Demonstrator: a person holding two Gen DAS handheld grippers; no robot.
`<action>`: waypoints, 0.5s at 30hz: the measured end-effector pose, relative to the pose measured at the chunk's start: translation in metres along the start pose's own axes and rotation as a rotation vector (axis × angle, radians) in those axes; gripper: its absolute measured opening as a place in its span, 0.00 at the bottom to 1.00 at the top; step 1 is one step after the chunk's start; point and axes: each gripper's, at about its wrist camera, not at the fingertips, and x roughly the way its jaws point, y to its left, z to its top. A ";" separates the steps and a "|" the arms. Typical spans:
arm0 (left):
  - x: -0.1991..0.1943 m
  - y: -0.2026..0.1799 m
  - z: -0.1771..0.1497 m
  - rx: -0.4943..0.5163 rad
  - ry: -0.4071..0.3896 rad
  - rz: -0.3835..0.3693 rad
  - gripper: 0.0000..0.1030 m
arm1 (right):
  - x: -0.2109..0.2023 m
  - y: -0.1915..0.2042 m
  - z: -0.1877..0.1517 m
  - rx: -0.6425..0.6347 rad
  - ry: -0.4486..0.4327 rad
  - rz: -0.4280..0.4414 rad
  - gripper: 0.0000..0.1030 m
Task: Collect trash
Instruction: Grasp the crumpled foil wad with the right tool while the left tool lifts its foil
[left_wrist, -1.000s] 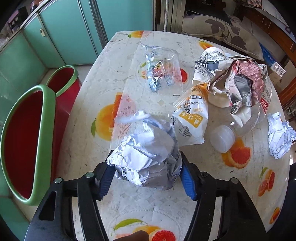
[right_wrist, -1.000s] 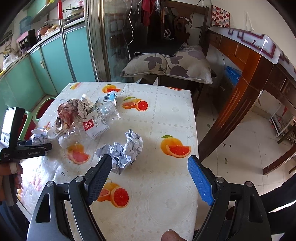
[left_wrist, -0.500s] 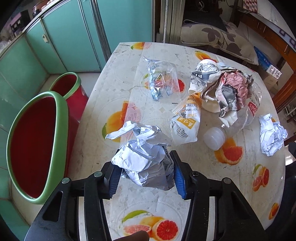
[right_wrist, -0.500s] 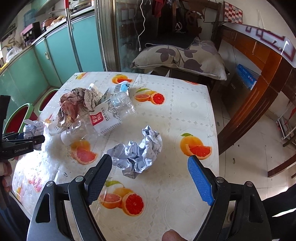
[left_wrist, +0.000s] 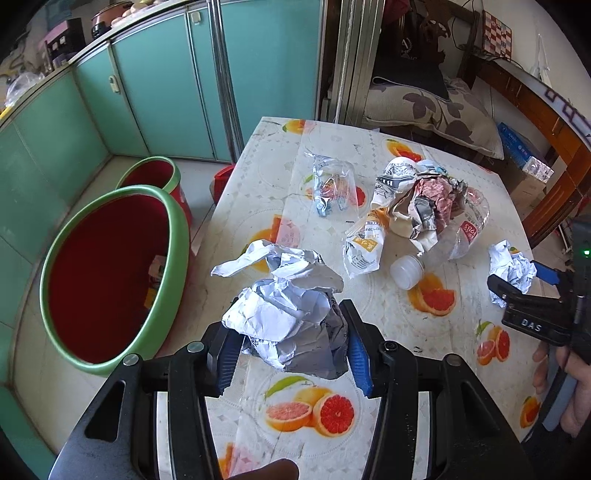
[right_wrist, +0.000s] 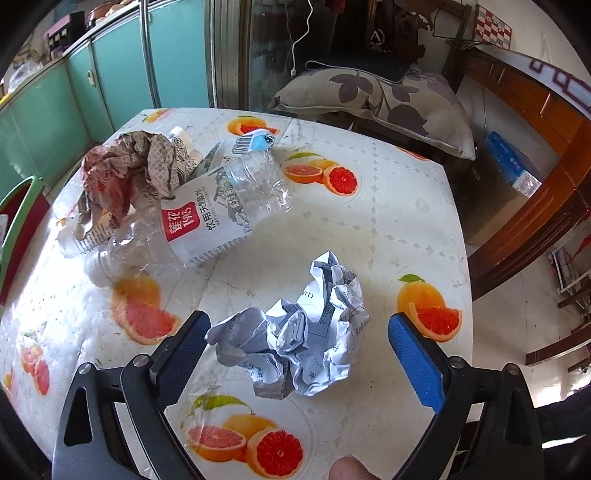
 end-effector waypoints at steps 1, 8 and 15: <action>-0.003 0.001 0.000 -0.003 -0.005 0.002 0.47 | 0.004 0.000 0.001 -0.001 0.001 -0.011 0.94; -0.019 0.008 -0.005 -0.008 -0.026 0.006 0.47 | 0.027 -0.001 0.004 0.003 0.035 -0.032 0.95; -0.027 0.013 -0.012 -0.012 -0.027 0.012 0.48 | 0.037 -0.005 0.002 0.021 0.046 -0.029 0.93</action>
